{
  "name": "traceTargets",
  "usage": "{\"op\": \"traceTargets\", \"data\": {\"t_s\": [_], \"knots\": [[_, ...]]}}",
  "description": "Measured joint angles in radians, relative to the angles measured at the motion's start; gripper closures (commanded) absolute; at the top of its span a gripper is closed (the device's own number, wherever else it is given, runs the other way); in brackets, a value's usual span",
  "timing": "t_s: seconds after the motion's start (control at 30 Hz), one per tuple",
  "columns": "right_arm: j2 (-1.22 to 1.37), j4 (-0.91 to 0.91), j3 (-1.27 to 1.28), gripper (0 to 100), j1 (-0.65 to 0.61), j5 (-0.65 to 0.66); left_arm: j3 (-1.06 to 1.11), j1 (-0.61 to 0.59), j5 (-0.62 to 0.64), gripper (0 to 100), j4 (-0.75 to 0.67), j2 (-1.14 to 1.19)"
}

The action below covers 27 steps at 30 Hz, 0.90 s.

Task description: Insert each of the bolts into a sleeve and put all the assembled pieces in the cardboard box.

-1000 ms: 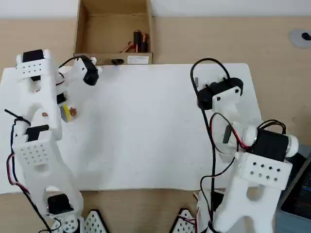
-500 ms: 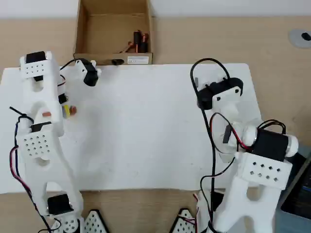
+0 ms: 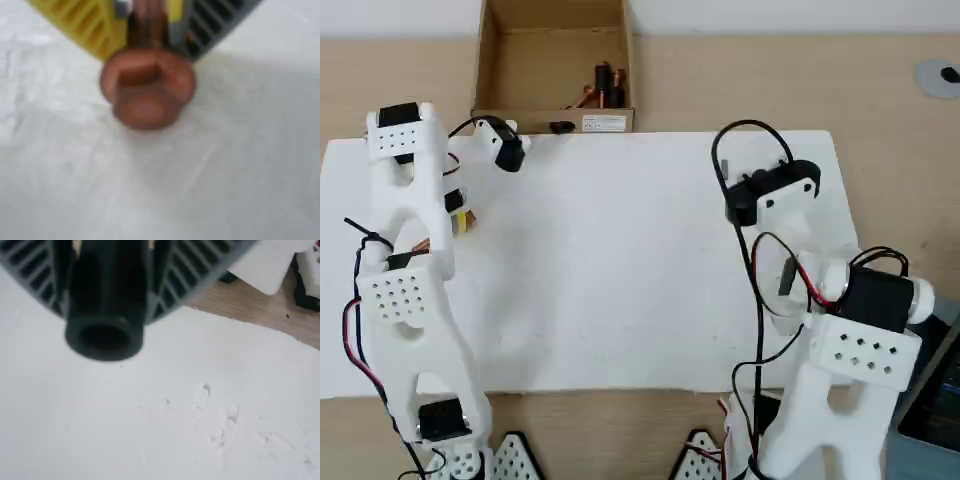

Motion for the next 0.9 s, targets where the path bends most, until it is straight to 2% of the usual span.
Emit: {"op": "traceTargets", "data": {"t_s": [0.13, 0.4, 0.6, 0.77, 0.9], "knots": [[0.0, 0.0, 0.0, 98.8, 0.0, -0.015, 0.0, 0.029, 0.117, 99, 0.006, -0.091], [-0.002, 0.0, -0.035, 98.8, 0.0, -0.015, 0.005, 0.052, 0.433, 99, 0.008, -0.354], [-0.005, 0.0, -0.101, 98.8, 0.0, -0.021, 0.161, 0.074, 0.698, 100, 0.012, -0.638], [-0.101, 0.0, -0.126, 98.7, -0.005, -0.064, 0.413, 0.078, 0.76, 100, 0.015, -0.916], [-0.215, 0.0, -0.126, 98.7, -0.078, -0.089, 0.64, 0.078, 0.769, 100, 0.015, -1.152]]}}
